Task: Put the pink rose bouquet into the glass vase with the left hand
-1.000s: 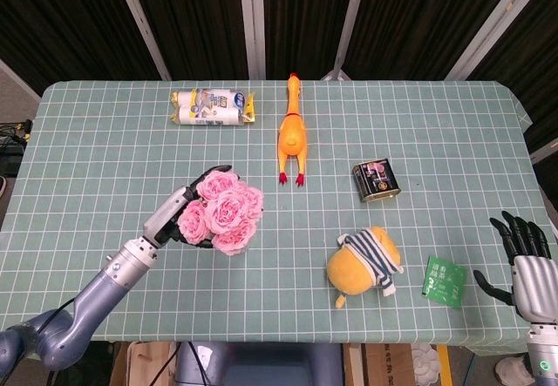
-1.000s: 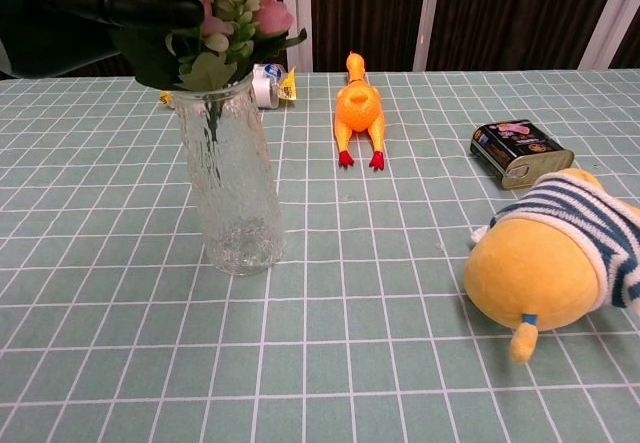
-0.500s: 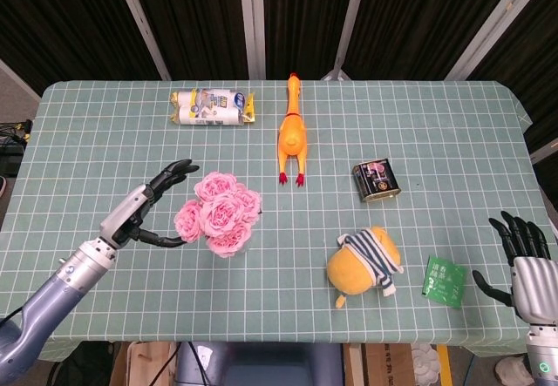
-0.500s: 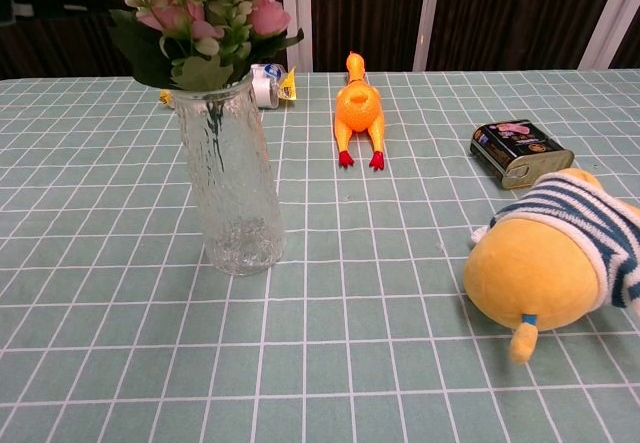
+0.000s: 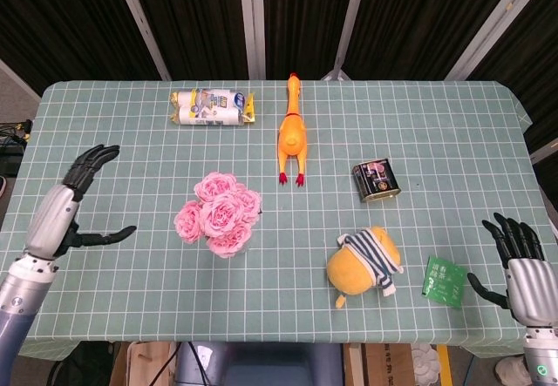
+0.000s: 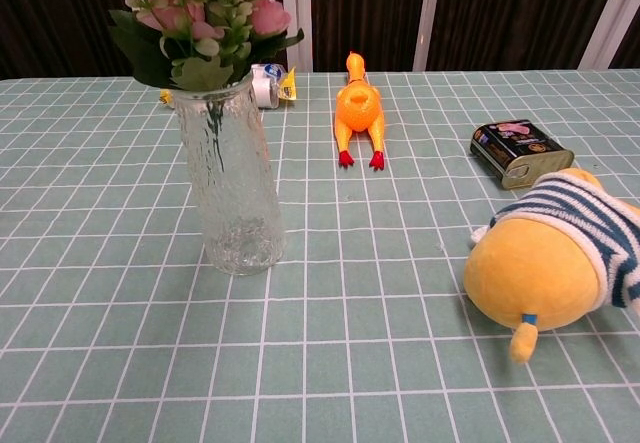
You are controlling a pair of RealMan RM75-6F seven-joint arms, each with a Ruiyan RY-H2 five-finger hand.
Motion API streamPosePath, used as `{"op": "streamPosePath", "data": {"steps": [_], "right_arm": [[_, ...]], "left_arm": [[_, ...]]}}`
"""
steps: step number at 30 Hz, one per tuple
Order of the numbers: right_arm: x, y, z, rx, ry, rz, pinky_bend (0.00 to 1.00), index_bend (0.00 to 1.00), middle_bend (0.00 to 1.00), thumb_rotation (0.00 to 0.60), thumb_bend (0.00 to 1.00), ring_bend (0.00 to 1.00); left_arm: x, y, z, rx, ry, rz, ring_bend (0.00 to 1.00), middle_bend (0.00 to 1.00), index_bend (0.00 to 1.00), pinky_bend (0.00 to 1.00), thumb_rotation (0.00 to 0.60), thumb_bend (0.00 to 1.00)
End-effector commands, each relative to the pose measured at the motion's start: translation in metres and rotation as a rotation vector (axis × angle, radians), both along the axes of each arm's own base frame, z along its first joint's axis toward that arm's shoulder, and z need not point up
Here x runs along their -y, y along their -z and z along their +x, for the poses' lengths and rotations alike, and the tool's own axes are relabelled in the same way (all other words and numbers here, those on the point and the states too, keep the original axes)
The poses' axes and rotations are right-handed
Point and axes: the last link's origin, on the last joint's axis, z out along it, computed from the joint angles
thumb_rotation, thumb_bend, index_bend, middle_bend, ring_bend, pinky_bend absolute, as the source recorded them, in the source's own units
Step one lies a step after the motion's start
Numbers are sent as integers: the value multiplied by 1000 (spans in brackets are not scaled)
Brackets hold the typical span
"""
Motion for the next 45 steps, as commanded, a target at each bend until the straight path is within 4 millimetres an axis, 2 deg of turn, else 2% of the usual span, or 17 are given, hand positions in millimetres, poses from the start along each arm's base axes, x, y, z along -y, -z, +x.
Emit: {"op": "streamPosePath", "data": {"steps": [1, 7, 14, 18, 25, 32, 37, 45], "right_arm": [[0, -1, 1, 3, -9, -3, 0, 144, 71, 600, 269, 30], [0, -2, 2, -5, -23, -3, 0, 144, 71, 600, 268, 30], [2, -1, -1, -37, -25, 5, 0, 144, 71, 600, 268, 30], [3, 2, 0, -39, -33, 19, 0, 144, 71, 600, 268, 30], [6, 8, -1, -59, -34, 53, 0, 144, 71, 600, 268, 30], [6, 13, -1, -88, -34, 85, 0, 144, 70, 600, 268, 30], [6, 14, 2, -91, -47, 92, 0, 144, 71, 600, 268, 30], [6, 16, 5, -92, -62, 93, 0, 144, 71, 600, 268, 30]], "left_arm": [[29, 1, -41, -231, -127, 183, 0, 79, 110, 0, 600, 139], [35, 14, -68, -334, -288, 183, 0, 85, 109, 0, 600, 148], [47, 34, -88, -291, -394, 173, 0, 87, 108, 0, 600, 149], [45, 37, -98, -292, -441, 139, 0, 86, 97, 0, 600, 152], [39, 47, -101, -346, -472, 73, 0, 86, 94, 0, 600, 155], [31, 52, -99, -402, -412, 81, 0, 86, 103, 0, 600, 157], [32, 54, -95, -430, -352, 119, 0, 86, 120, 0, 600, 161], [39, 56, -95, -451, -364, 107, 0, 86, 111, 0, 600, 165]]}}
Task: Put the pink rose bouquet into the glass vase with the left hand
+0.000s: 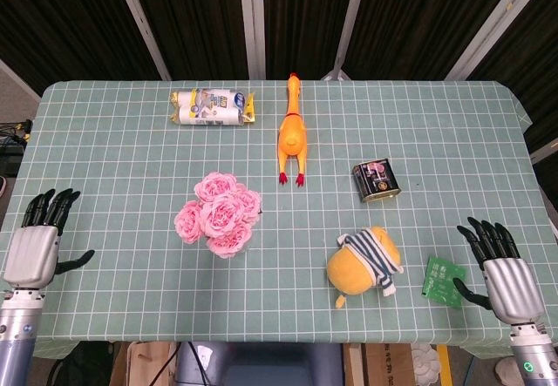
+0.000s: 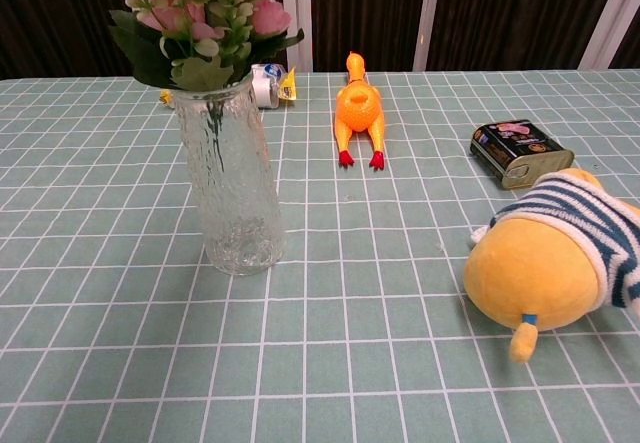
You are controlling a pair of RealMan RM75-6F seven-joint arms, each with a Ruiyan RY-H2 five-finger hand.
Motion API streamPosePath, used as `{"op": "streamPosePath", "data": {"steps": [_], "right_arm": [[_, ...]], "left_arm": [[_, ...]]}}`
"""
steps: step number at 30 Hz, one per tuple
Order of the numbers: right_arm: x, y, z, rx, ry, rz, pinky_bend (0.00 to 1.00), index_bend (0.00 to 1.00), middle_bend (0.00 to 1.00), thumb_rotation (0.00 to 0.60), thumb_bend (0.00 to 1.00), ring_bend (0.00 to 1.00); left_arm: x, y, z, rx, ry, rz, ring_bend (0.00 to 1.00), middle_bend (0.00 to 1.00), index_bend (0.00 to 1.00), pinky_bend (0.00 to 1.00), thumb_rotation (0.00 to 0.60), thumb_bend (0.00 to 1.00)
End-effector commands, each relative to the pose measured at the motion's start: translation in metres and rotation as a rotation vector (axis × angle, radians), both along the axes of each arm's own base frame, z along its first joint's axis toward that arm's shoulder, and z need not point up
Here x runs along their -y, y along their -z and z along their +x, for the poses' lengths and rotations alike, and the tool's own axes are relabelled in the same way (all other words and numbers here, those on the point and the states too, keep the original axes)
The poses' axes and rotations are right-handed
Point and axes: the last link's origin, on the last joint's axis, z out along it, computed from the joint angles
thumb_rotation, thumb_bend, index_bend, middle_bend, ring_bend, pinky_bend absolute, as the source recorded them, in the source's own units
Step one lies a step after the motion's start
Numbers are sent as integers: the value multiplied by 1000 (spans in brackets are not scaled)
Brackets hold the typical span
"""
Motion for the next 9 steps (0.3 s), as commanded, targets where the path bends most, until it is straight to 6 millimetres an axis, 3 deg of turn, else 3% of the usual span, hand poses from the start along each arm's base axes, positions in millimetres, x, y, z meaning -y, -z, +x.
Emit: {"op": "streamPosePath", "data": {"steps": [1, 9], "right_arm": [[0, 0, 2, 3, -6, -6, 0, 144, 70, 600, 268, 30], [-1, -2, 3, 3, -2, -20, 0, 144, 71, 600, 268, 30]], "left_arm": [[4, -1, 1, -12, -14, -1, 0, 86, 108, 0, 600, 165], [8, -6, 0, -14, -48, 17, 0, 87, 105, 0, 600, 165]]}}
